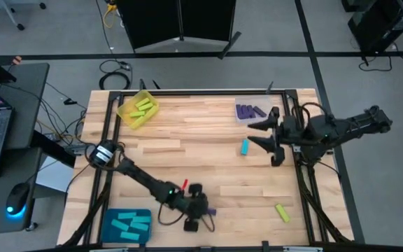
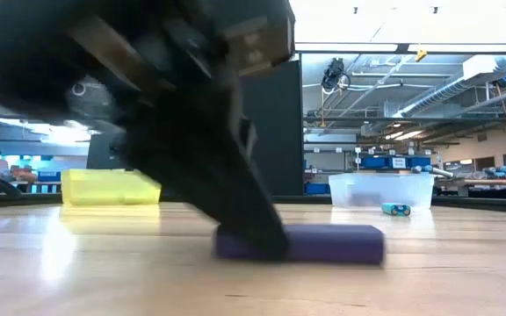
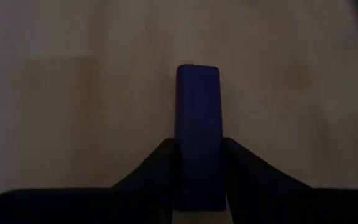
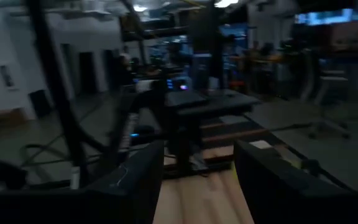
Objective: Sort blocks
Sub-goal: Put the purple block into the white transparent bin
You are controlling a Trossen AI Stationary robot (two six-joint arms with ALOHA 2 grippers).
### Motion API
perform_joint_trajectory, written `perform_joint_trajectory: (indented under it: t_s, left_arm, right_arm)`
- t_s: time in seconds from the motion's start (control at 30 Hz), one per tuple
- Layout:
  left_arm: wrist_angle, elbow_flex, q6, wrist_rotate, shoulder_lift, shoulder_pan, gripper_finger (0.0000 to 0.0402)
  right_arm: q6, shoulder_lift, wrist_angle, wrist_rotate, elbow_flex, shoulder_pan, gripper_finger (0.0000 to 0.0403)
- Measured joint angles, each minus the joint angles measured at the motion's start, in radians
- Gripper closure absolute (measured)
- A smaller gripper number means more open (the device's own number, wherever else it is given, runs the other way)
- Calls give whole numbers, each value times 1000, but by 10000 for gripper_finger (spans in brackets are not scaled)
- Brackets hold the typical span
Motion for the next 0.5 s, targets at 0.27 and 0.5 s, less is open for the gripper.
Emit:
perform_joint_trajectory:
  t_s: [0.27,0.5]
  left_arm:
    - [-25,-1,135,47,-85,135,297]
    - [-12,50,244,81,-176,315,297]
  right_arm:
    - [-48,0,26,21,0,142,213]
    - [-84,1,33,100,0,215,226]
